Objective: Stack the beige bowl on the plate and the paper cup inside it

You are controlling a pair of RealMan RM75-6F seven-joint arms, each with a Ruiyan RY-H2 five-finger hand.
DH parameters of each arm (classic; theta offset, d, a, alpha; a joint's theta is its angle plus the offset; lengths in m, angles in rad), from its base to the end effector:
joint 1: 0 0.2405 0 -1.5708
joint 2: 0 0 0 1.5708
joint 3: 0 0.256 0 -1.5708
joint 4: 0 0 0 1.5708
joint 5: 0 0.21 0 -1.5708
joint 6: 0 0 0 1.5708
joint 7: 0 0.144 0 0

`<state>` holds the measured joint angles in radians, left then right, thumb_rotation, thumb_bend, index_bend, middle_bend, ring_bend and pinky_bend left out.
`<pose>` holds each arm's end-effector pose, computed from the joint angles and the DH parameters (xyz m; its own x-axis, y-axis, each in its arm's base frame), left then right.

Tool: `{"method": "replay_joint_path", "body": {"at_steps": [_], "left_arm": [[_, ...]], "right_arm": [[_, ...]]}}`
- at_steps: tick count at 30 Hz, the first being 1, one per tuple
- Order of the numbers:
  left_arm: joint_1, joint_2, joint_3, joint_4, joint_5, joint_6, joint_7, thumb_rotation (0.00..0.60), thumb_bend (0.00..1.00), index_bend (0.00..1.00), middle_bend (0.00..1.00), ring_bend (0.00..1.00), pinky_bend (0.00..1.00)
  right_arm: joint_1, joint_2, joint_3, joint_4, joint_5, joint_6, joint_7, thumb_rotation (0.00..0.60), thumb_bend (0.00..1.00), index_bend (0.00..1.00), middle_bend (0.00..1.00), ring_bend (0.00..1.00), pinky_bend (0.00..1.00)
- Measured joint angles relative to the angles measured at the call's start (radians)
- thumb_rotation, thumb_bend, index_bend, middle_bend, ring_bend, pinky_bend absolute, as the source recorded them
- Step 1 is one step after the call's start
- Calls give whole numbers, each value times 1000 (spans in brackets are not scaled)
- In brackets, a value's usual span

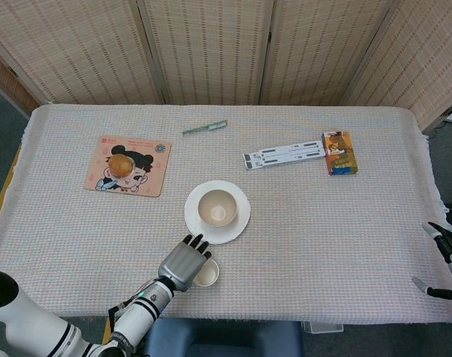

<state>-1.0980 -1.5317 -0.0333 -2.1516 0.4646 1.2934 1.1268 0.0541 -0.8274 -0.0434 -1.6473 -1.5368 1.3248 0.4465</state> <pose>-0.0428 0.2400 -0.0248 0.7705 0.3439 0.5367 0.6234 -0.5826 -0.5216 -0.3402 -0.1475 0.2198 0.2024 -0.2304 0.9518 -0.9673 0.1046 0.2310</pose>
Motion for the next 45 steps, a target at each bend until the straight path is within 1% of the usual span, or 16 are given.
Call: {"method": "replay_joint_path", "body": {"at_steps": [7,21,29,32,34,37,40,45], "left_arm": [[-8,0,3,-9,0,15,-1,600,251,290,156,0,163],[-7,9,19,-39,17,57,1,600,251,290,156,0,163],[-3,-12,28,-56,27,93,11,600,251,291,156,0,163],[-1,-22,31,-55,35,98,14,600,251,330,156,0,163],[1,-27,35,-52,43,98,13,600,251,397,156,0,163],[5,-32,42,-43,69,96,8,600,251,464,156,0,163],[15,-39,51,-29,96,93,-4,600,251,491,158,0,163],[26,-37,53,-21,118,86,-18,600,251,510,161,0,163]], "right_arm": [[1,-2,-1,0,0,-1,-3,600,228,0,0,0,0],[5,-3,-1,-2,3,-6,-11,600,228,0,0,0,0],[3,-2,-4,-1,-6,2,-8,600,228,0,0,0,0],[1,-1,-4,-1,-8,8,-5,600,228,0,0,0,0],[-1,-1,-4,0,-8,12,-3,600,227,0,0,0,0],[-2,-1,-4,1,-8,14,-2,600,228,0,0,0,0],[-2,-2,-4,1,-7,14,-2,600,228,0,0,0,0],[-2,-2,-3,0,-3,13,-4,600,228,0,0,0,0]]}}
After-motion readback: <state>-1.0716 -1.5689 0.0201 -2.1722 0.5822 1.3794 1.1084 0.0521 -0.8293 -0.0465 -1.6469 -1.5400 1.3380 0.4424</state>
